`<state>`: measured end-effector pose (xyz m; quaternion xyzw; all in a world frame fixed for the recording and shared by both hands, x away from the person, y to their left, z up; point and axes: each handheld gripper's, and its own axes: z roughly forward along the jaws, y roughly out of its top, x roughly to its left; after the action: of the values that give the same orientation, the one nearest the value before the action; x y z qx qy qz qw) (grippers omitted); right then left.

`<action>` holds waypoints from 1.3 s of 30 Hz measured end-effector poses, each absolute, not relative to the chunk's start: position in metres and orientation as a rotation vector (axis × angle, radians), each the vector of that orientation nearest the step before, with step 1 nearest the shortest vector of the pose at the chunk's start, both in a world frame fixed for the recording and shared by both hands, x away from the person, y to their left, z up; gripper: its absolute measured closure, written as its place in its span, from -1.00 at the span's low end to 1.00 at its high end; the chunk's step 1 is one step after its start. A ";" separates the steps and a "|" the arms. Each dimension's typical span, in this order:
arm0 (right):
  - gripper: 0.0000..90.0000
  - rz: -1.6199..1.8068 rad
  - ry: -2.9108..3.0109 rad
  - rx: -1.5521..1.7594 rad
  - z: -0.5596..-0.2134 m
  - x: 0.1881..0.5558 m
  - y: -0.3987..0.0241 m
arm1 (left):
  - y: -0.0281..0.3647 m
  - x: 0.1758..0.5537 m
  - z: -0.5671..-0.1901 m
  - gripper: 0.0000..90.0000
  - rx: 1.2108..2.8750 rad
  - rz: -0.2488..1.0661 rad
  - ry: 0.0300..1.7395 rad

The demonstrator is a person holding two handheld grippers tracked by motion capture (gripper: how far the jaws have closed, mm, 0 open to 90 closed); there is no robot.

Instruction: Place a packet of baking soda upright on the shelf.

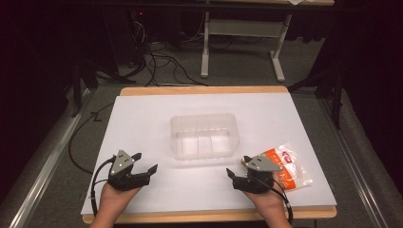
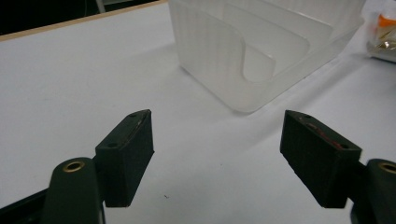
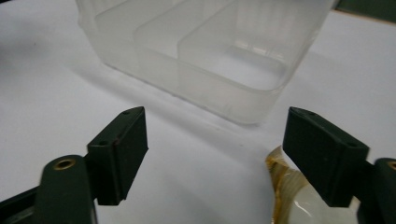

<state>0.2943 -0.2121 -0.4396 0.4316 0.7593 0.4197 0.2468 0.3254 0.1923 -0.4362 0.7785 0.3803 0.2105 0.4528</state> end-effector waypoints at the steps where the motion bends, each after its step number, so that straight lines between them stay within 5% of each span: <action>1: -0.56 1.162 2.055 1.182 -0.439 0.294 -0.215 | 0.191 0.326 -0.437 -0.42 1.918 0.527 0.935; 39: -0.48 1.146 1.930 1.225 -0.422 0.287 -0.270 | 0.184 0.325 -0.437 -0.38 1.928 0.519 0.886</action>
<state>0.2872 -0.2703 -0.4224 0.4589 0.7227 0.4290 0.2881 0.3248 0.1841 -0.4367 0.7833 0.3601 0.2111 0.4606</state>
